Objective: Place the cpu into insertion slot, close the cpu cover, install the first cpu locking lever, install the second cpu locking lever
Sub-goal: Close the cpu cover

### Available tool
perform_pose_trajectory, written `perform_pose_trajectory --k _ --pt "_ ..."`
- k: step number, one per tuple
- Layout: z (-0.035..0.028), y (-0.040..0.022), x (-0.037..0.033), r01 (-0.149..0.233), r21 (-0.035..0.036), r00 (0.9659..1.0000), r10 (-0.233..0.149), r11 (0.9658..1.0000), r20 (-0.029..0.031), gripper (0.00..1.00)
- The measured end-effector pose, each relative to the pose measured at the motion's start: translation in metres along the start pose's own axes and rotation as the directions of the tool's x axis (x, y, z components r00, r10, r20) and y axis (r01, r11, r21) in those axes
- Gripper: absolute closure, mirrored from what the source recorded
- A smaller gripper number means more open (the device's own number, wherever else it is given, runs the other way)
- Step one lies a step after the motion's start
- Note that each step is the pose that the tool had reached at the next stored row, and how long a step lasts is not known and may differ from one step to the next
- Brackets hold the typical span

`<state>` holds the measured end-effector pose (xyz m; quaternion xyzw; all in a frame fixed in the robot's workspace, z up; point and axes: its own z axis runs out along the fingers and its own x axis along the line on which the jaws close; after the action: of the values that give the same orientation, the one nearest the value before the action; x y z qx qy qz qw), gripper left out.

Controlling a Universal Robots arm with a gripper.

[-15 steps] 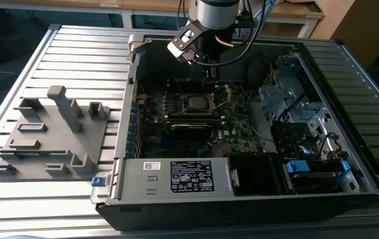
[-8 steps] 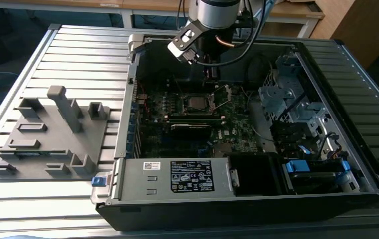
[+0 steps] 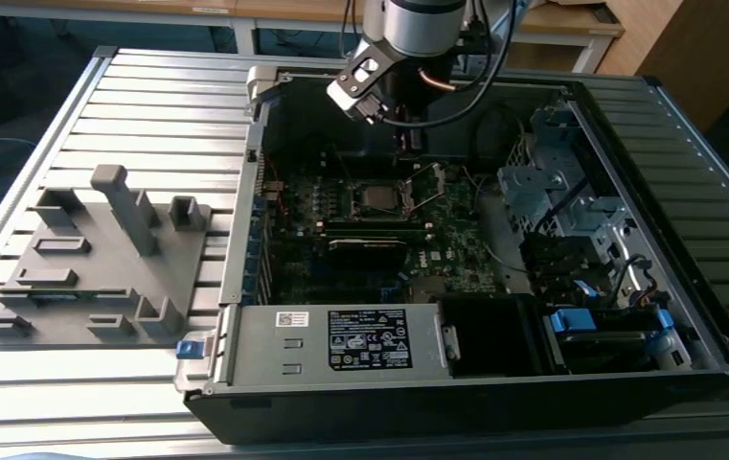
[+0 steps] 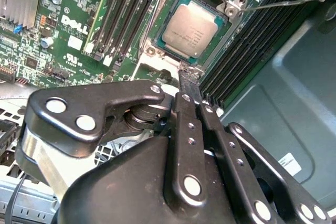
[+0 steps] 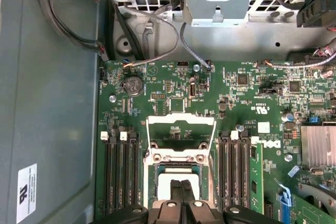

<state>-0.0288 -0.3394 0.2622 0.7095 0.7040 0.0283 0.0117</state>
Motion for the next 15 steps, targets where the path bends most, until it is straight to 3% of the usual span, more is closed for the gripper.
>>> perform_pose_trajectory --k 15 --pt "0.0018 0.0196 0.0007 0.0 0.0 1.0 0.0 1.0 0.0 0.89"
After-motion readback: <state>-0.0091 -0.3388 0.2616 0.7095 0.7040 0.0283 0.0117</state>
